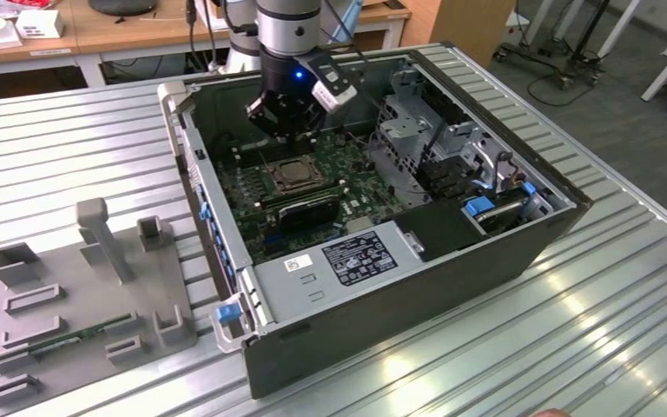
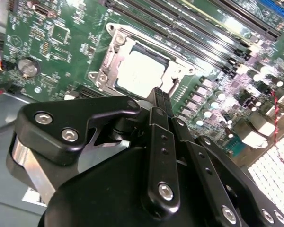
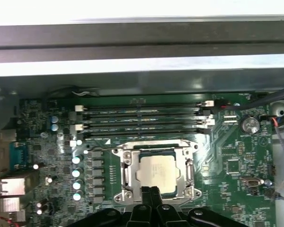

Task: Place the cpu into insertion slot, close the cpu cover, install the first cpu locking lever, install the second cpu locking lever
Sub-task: 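Install the first cpu locking lever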

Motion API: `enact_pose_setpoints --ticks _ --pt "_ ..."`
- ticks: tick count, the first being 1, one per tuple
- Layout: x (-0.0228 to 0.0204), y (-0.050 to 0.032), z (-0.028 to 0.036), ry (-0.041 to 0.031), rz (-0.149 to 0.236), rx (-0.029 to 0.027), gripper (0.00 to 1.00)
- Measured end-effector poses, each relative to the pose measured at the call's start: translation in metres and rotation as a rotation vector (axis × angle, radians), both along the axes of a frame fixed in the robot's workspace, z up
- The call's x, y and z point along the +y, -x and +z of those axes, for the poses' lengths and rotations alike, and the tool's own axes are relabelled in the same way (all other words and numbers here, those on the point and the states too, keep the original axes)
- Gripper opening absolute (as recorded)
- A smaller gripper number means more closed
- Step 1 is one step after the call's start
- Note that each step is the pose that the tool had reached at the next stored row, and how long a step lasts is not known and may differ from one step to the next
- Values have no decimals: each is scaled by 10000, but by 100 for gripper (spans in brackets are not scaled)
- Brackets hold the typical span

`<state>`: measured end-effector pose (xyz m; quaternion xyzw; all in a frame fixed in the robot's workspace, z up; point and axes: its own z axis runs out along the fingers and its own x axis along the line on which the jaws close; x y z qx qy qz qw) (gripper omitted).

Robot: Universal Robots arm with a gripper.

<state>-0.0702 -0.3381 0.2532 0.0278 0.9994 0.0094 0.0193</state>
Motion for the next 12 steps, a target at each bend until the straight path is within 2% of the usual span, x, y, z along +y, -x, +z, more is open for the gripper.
enact_pose_setpoints --ticks 12 --pt "0 191 -4 7 -1 0 11"
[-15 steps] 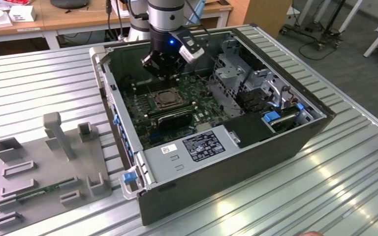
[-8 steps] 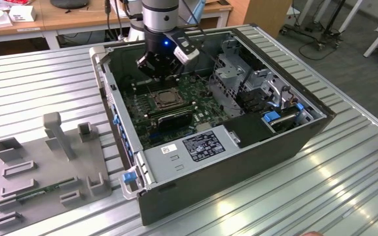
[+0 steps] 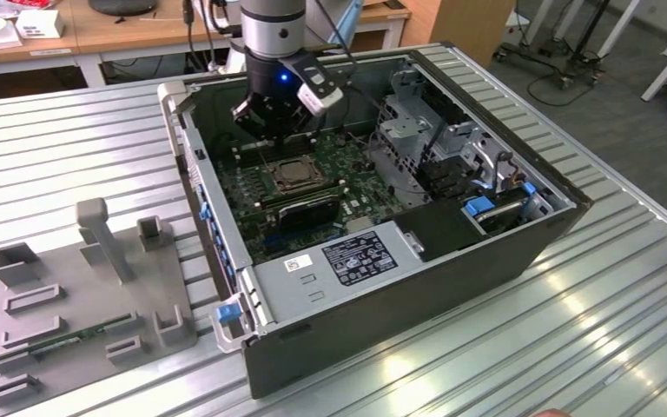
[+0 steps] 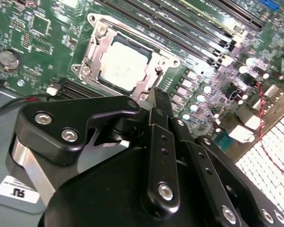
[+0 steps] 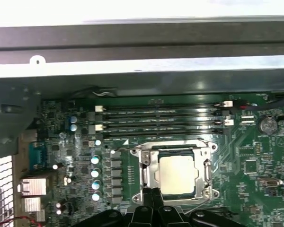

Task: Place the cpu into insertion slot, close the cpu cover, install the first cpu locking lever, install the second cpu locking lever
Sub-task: 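Install the first cpu locking lever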

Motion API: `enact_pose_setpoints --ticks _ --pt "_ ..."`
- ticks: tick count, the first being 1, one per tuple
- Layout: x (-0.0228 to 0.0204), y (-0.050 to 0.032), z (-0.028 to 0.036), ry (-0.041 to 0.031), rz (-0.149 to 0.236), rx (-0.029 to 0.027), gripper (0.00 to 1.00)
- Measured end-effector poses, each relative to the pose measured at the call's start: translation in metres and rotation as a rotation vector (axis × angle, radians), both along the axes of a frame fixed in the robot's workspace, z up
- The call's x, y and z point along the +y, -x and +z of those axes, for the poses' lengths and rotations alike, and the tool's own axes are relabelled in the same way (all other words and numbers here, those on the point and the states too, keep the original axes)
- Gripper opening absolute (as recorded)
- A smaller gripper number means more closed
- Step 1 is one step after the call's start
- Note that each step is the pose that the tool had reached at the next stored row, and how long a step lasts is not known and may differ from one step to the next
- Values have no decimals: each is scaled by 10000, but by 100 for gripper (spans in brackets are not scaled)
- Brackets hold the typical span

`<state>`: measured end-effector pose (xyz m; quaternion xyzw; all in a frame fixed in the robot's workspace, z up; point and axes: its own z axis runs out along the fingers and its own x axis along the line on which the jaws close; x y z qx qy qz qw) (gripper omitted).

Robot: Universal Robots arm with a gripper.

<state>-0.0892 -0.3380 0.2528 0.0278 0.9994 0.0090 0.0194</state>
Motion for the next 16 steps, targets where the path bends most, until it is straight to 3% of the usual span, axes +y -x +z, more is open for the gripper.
enact_pose_setpoints --ticks 9,16 --pt "0 121 -2 -1 0 -1 11" --pt "0 134 -2 0 1 0 11"
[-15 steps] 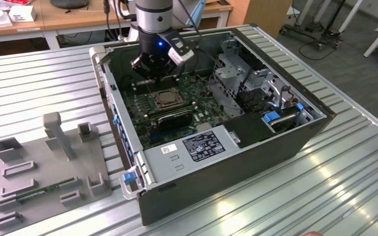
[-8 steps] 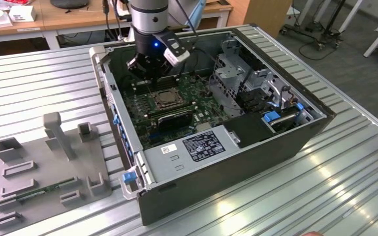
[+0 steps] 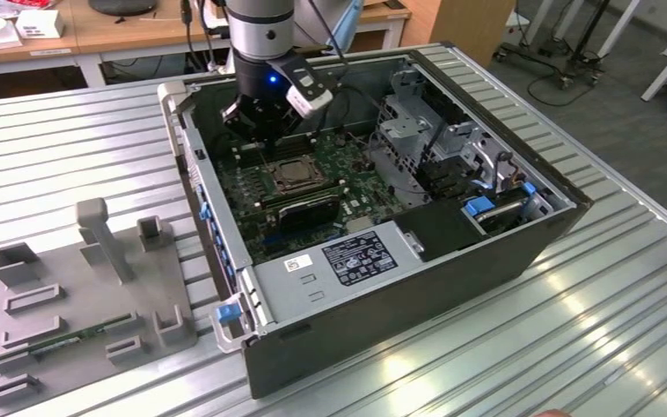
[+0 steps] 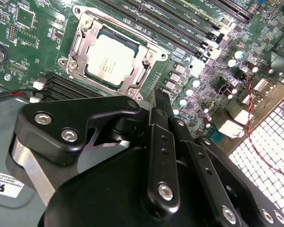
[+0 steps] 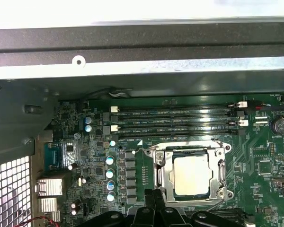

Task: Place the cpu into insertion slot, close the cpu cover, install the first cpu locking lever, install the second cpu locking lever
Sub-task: 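Install the first cpu locking lever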

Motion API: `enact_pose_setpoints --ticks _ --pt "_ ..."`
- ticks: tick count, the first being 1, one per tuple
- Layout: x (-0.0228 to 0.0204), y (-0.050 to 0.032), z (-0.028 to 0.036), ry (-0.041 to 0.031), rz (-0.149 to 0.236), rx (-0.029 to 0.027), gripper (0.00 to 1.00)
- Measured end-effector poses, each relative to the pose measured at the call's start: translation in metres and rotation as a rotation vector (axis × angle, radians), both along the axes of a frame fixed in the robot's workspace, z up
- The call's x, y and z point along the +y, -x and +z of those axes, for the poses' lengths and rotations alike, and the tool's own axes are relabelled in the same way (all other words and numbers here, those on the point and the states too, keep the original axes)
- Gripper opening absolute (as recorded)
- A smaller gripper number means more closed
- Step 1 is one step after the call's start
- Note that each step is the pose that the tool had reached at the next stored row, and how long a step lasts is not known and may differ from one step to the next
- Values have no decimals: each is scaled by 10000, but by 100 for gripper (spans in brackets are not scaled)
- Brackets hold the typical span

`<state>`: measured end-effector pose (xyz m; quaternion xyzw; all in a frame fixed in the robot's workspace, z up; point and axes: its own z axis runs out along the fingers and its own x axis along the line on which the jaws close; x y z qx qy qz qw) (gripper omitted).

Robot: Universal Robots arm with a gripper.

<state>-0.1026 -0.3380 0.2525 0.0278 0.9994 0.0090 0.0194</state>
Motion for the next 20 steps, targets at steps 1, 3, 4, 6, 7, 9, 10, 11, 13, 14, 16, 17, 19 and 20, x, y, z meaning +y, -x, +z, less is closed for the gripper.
enact_pose_setpoints --ticks 1,3,4,6,7,9,10,11,13,14,16,17,19,20 --pt "0 0 0 0 0 0 11" --pt "0 0 0 0 0 0 11" --pt "0 0 0 0 0 0 11" --pt "0 1 0 1 -1 0 11" --pt "0 1 0 2 0 0 11" --pt "0 8 -1 1 -2 -2 11" --pt "-1 19 0 1 -2 0 11" --pt "0 34 0 -8 -1 0 11" --pt "0 66 -1 -75 -1 -9 11" --pt "0 81 0 -118 0 -14 11" --pt "0 112 0 -232 0 -24 11" --pt "0 128 0 -296 0 -30 11" --pt "0 156 -1 -397 0 -43 11" --pt "0 169 -1 -436 0 -48 11"
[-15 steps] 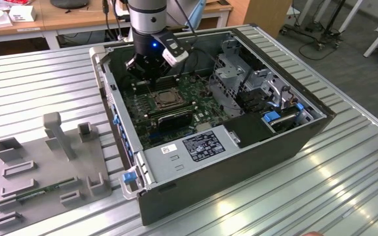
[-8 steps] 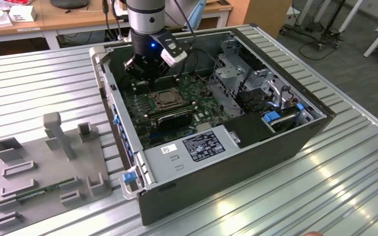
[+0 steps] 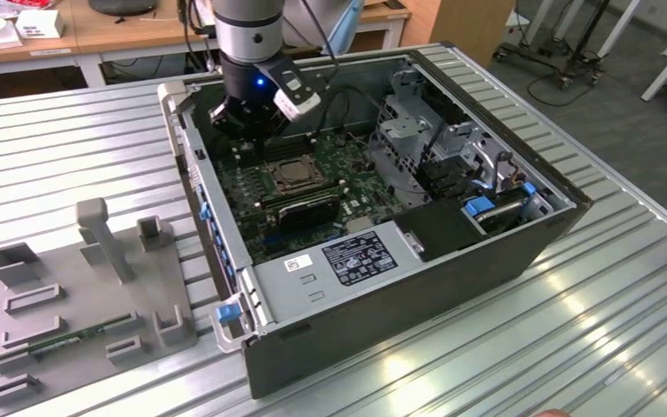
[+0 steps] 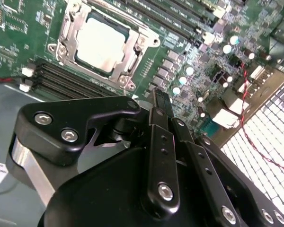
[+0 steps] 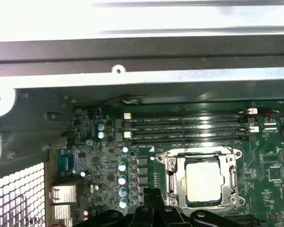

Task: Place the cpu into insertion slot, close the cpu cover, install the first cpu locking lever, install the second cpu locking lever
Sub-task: 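Install the first cpu locking lever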

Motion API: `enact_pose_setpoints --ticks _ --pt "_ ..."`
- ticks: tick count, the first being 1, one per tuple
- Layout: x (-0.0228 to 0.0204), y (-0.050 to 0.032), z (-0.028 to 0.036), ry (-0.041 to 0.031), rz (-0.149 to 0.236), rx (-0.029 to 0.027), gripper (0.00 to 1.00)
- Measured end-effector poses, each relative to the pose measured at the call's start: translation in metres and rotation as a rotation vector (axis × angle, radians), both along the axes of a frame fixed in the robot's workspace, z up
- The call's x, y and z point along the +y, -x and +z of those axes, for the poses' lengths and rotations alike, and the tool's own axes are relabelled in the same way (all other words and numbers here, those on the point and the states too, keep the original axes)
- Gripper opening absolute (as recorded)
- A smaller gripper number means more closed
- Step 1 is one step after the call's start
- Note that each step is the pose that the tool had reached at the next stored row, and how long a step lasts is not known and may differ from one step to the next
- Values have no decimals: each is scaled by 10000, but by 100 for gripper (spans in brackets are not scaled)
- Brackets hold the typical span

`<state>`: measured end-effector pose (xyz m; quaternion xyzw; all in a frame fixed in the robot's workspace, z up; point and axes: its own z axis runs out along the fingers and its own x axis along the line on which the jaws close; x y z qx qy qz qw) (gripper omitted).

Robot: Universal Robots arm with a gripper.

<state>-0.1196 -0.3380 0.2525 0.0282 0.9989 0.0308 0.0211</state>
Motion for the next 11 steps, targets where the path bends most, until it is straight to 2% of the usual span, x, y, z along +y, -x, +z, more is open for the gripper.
enact_pose_setpoints --ticks 5,11 --pt "0 57 0 -112 0 -21 11" --pt "0 71 -1 -122 1 -25 11"
